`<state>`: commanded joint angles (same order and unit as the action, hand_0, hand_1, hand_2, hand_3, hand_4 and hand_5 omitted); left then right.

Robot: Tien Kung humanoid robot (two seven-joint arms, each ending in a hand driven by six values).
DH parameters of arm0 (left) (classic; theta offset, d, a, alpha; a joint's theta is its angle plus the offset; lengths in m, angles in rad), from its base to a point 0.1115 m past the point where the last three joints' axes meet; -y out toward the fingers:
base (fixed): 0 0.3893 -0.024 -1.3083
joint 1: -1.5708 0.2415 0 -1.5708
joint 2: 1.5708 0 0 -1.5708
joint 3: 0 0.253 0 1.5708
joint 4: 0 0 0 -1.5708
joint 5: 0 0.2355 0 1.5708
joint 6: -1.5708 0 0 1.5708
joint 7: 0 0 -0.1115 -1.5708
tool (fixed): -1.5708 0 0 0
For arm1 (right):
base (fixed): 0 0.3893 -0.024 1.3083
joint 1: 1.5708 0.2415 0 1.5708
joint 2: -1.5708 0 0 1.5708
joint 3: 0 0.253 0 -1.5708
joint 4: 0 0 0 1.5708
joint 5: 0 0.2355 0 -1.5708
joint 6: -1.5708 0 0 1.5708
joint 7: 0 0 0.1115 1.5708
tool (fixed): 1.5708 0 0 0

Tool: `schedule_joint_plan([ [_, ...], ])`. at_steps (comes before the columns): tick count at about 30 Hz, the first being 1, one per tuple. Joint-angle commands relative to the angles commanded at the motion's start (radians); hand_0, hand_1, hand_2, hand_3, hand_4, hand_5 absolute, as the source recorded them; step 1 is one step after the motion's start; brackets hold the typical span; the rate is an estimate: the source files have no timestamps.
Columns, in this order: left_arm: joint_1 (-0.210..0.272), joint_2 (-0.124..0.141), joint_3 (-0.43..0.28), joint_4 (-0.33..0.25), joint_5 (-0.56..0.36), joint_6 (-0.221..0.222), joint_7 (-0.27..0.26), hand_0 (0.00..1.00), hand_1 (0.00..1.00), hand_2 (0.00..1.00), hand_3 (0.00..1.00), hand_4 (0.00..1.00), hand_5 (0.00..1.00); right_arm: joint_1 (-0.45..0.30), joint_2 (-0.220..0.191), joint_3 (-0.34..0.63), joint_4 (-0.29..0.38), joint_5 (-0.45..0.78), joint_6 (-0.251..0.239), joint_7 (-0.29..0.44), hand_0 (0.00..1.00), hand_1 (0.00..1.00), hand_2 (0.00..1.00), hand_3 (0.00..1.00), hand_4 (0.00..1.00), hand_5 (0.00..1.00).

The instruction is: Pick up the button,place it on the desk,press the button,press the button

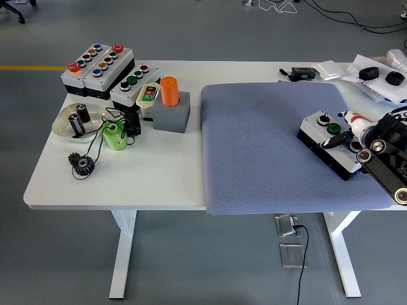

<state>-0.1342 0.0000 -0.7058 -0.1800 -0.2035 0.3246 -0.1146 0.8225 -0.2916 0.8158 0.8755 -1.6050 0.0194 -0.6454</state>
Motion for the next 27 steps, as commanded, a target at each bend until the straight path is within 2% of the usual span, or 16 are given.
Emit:
schedule_joint_plan([
  [2, 0.002, 0.0, 0.0, 0.0, 0.003, 0.001, 0.001, 0.65, 0.706, 0.726, 0.51, 0.32, 0.945, 0.003, 0.004, -0.007, -0.008, -0.007, 0.0, 0.0, 0.841, 0.733, 0.812, 0.944, 0.957, 0.282],
  [3, 0.003, 0.0, 0.0, 0.0, 0.006, 0.002, 0.002, 0.65, 0.706, 0.726, 0.511, 0.32, 0.945, 0.006, 0.007, -0.013, -0.015, -0.013, 0.001, 0.0, 0.716, 0.625, 0.692, 0.896, 0.953, 0.279],
  [8, 0.009, 0.0, 0.001, 0.0, 0.015, 0.003, 0.004, 0.65, 0.706, 0.726, 0.511, 0.32, 0.945, 0.017, 0.015, -0.045, -0.04, -0.037, 0.013, 0.0, 0.716, 0.625, 0.692, 0.896, 0.953, 0.279],
  [9, 0.009, 0.0, 0.004, 0.0, 0.014, 0.003, 0.004, 0.65, 0.706, 0.725, 0.511, 0.32, 0.946, 0.019, 0.016, -0.052, -0.044, -0.043, 0.015, 0.0, 0.596, 0.505, 0.561, 0.779, 0.949, 0.278],
  [14, 0.011, 0.0, 0.008, 0.0, 0.011, 0.001, 0.003, 0.65, 0.706, 0.725, 0.511, 0.32, 0.946, 0.033, 0.015, -0.092, -0.063, -0.06, 0.017, 0.0, 0.596, 0.505, 0.561, 0.779, 0.949, 0.278],
  [15, 0.011, 0.0, 0.009, 0.0, 0.01, 0.001, 0.002, 0.65, 0.706, 0.725, 0.511, 0.319, 0.945, 0.035, 0.015, -0.097, -0.065, -0.061, 0.017, 0.0, 0.535, 0.432, 0.494, 0.699, 0.939, 0.27],
  [17, 0.012, 0.0, 0.013, 0.0, 0.003, 0.0, 0.001, 0.65, 0.706, 0.725, 0.511, 0.319, 0.945, 0.039, 0.012, -0.115, -0.073, -0.063, 0.02, 0.0, 0.535, 0.432, 0.494, 0.699, 0.939, 0.27],
  [20, 0.013, 0.0, 0.013, 0.0, 0.002, -0.001, 0.001, 0.65, 0.706, 0.725, 0.511, 0.319, 0.945, 0.04, 0.009, -0.132, -0.074, -0.072, 0.003, 0.0, 0.535, 0.432, 0.494, 0.699, 0.939, 0.27],
  [21, 0.013, 0.0, 0.013, 0.0, -0.002, -0.003, -0.001, 0.65, 0.705, 0.725, 0.511, 0.319, 0.946, 0.04, 0.004, -0.139, -0.068, -0.08, -0.017, 0.0, 0.42, 0.296, 0.384, 0.535, 0.856, 0.197],
  [24, 0.013, 0.0, 0.012, 0.0, -0.003, -0.003, -0.001, 0.65, 0.705, 0.725, 0.511, 0.319, 0.946, 0.041, -0.004, -0.15, -0.06, -0.084, -0.039, 0.0, 0.42, 0.296, 0.384, 0.535, 0.856, 0.197],
  [26, 0.012, 0.0, 0.013, 0.0, -0.004, -0.004, 0.0, 0.65, 0.705, 0.725, 0.511, 0.319, 0.946, 0.043, -0.018, -0.169, -0.047, -0.086, -0.076, 0.0, 0.42, 0.296, 0.384, 0.535, 0.856, 0.197],
  [27, 0.012, 0.0, 0.013, 0.0, -0.004, -0.004, -0.001, 0.65, 0.705, 0.725, 0.511, 0.317, 0.95, 0.043, -0.022, -0.173, -0.043, -0.087, -0.089, 0.0, 0.233, 0.155, 0.295, 0.405, 0.735, 0.118],
])
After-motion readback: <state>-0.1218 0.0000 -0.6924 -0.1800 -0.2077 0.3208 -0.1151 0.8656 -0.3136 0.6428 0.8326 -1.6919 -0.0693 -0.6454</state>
